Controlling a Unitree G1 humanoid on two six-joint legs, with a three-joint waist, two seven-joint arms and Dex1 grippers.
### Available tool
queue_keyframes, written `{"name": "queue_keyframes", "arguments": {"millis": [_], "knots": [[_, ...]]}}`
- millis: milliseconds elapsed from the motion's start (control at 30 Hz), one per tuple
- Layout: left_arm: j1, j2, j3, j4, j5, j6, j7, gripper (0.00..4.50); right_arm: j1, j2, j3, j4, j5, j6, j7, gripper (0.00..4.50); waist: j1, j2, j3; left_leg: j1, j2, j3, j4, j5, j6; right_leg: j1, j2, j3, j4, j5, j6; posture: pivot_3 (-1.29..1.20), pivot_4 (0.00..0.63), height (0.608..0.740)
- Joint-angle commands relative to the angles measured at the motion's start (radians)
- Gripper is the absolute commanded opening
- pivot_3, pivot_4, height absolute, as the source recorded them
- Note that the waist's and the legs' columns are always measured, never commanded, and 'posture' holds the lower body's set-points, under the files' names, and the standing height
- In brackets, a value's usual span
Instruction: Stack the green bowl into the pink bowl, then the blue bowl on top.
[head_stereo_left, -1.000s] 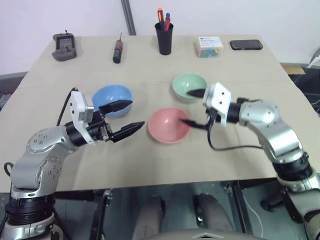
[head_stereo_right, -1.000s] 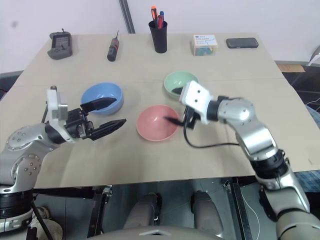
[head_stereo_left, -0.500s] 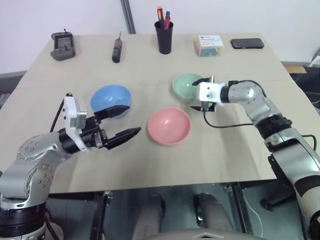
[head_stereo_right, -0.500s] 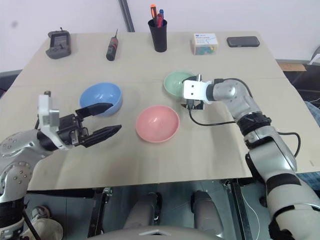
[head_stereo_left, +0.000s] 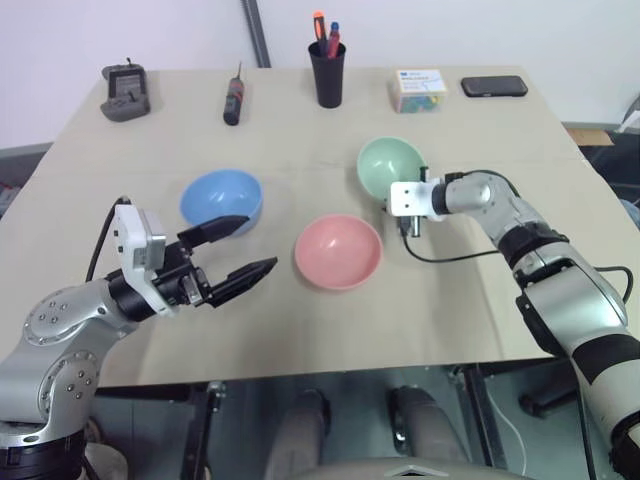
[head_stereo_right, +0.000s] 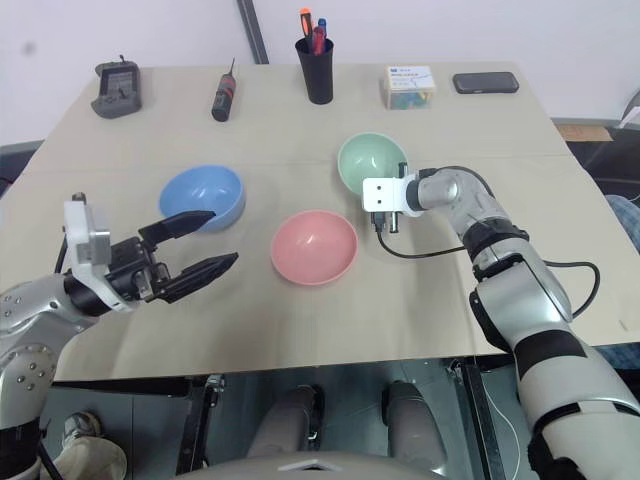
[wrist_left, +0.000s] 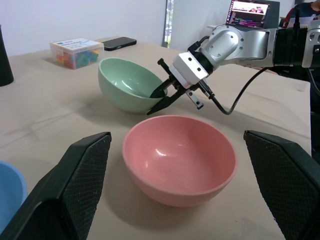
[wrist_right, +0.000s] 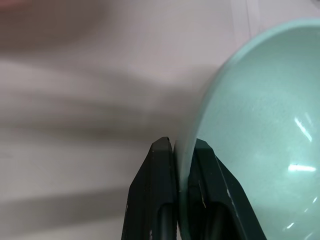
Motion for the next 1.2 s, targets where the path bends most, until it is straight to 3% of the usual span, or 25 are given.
{"name": "queue_keyframes", "arguments": {"millis": [33, 133, 267, 467, 567, 600, 667, 700, 867, 1033, 1200], "knots": [[-0.019, -0.008, -0.002, 0.018, 0.027, -0.038, 0.010, 4.50, 0.003, -0.037, -0.101, -0.226, 0.165, 0.023, 0.158, 0.07, 0.000, 0.001, 0.001, 0.000, 0.000, 0.000, 0.000, 0.000, 0.000, 0.000, 0.000, 0.000, 0.000, 0.000, 0.000, 0.00, 0.150, 0.740], [-0.009, -0.011, -0.001, 0.059, 0.073, -0.064, 0.012, 4.50, 0.099, -0.064, -0.138, -0.545, 0.309, 0.193, 0.293, 0.07, 0.001, 0.002, 0.001, 0.000, 0.000, -0.001, 0.000, 0.000, 0.000, 0.000, 0.000, -0.001, 0.000, 0.000, 0.000, 0.00, 0.150, 0.740], [-0.006, -0.015, -0.001, 0.121, 0.115, -0.098, 0.009, 4.50, 0.248, -0.091, -0.123, -0.984, 0.441, 0.483, 0.362, 0.07, 0.004, 0.002, 0.001, 0.000, 0.000, -0.002, -0.002, 0.000, 0.000, 0.000, 0.000, -0.001, 0.000, 0.000, 0.000, 0.00, 0.150, 0.740], [-0.020, -0.017, -0.003, 0.169, 0.131, -0.123, 0.000, 4.50, 0.385, -0.073, -0.049, -1.205, 0.436, 0.646, 0.340, 0.07, 0.004, 0.001, 0.001, 0.001, 0.000, -0.002, 0.000, 0.000, 0.000, 0.000, -0.001, -0.002, 0.001, 0.000, 0.000, 0.00, 0.150, 0.740], [-0.021, -0.014, -0.002, 0.172, 0.131, -0.125, -0.002, 4.50, 0.411, -0.061, -0.021, -1.215, 0.430, 0.683, 0.333, 1.08, 0.004, 0.001, 0.001, 0.001, 0.000, -0.002, 0.001, 0.000, 0.000, 0.001, 0.000, -0.002, 0.002, 0.000, 0.000, 0.00, 0.150, 0.740], [-0.022, -0.013, -0.001, 0.170, 0.134, -0.124, 0.002, 4.50, 0.420, -0.056, -0.015, -1.212, 0.429, 0.690, 0.330, 1.69, 0.004, 0.001, 0.001, 0.001, 0.000, -0.002, 0.001, 0.000, 0.000, 0.001, 0.000, -0.002, 0.002, 0.000, 0.000, 0.00, 0.150, 0.740], [-0.022, -0.011, 0.000, 0.165, 0.148, -0.126, 0.014, 4.50, 0.431, -0.055, -0.008, -1.204, 0.418, 0.687, 0.323, 2.37, 0.004, 0.001, 0.001, 0.000, 0.000, -0.002, 0.001, 0.000, 0.000, 0.001, 0.000, -0.002, 0.002, 0.000, 0.000, 0.00, 0.150, 0.740], [-0.023, -0.009, 0.000, 0.160, 0.159, -0.124, 0.029, 4.50, 0.433, -0.057, -0.012, -1.202, 0.414, 0.686, 0.317, 2.95, 0.004, 0.001, 0.001, 0.000, 0.000, -0.002, 0.001, 0.000, 0.000, 0.001, 0.000, -0.002, 0.002, 0.000, 0.000, 0.00, 0.150, 0.740], [-0.038, 0.023, -0.018, 0.116, 0.295, -0.121, 0.147, 4.50, 0.440, -0.057, -0.125, -1.259, 0.482, 0.734, 0.245, 4.42, 0.004, 0.001, 0.001, 0.000, 0.000, -0.002, 0.001, 0.000, 0.000, 0.000, 0.000, -0.002, 0.002, 0.000, 0.000, 0.00, 0.150, 0.740], [-0.110, 0.130, -0.103, 0.063, 0.495, -0.007, 0.291, 4.50, 0.502, -0.096, -0.272, -1.403, 0.620, 0.829, 0.206, 4.42, 0.012, 0.001, 0.001, -0.001, -0.001, -0.004, 0.001, 0.000, 0.000, 0.001, -0.001, -0.004, 0.002, 0.000, 0.000, 0.00, 0.150, 0.740], [-0.215, 0.301, -0.298, 0.087, 0.659, 0.002, 0.212, 4.50, 0.541, -0.112, -0.333, -1.476, 0.672, 0.878, 0.146, 4.42, 0.007, 0.001, 0.001, 0.000, -0.001, -0.003, 0.001, 0.000, 0.000, 0.001, 0.000, -0.003, 0.001, 0.000, 0.000, 0.00, 0.150, 0.740]]}}
